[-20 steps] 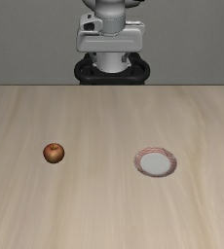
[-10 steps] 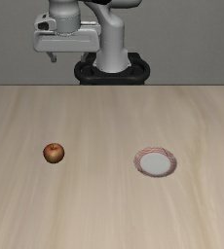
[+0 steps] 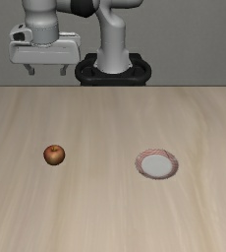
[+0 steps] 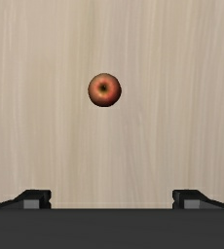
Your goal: Pick the apple and place it on the plate
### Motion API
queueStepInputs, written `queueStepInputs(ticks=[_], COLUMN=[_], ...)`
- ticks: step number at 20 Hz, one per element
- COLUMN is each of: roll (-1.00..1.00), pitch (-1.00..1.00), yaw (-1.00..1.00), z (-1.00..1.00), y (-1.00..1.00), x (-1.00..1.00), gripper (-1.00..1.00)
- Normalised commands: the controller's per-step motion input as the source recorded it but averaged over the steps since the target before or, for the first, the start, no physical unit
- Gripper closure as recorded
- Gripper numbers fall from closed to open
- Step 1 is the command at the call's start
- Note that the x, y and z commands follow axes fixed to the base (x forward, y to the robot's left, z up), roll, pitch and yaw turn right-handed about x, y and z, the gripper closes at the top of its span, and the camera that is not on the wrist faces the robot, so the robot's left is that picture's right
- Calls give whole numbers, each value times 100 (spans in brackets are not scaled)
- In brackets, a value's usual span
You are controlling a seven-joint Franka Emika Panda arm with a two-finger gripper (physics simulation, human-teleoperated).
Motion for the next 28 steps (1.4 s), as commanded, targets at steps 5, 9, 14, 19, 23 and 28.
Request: queueStepInputs(ticks=[5,9,14,19,23,28], roll=[0,0,0,0,0,0], pitch=[0,0,0,0,0,0], yaw=[0,0,0,0,0,0], z=[0,0,-80,-100,-100,-100], y=[0,25,0,0,0,0], x=[100,75,-20,0,0,0], gripper=[-100,-100,-100,-100,-100,-100])
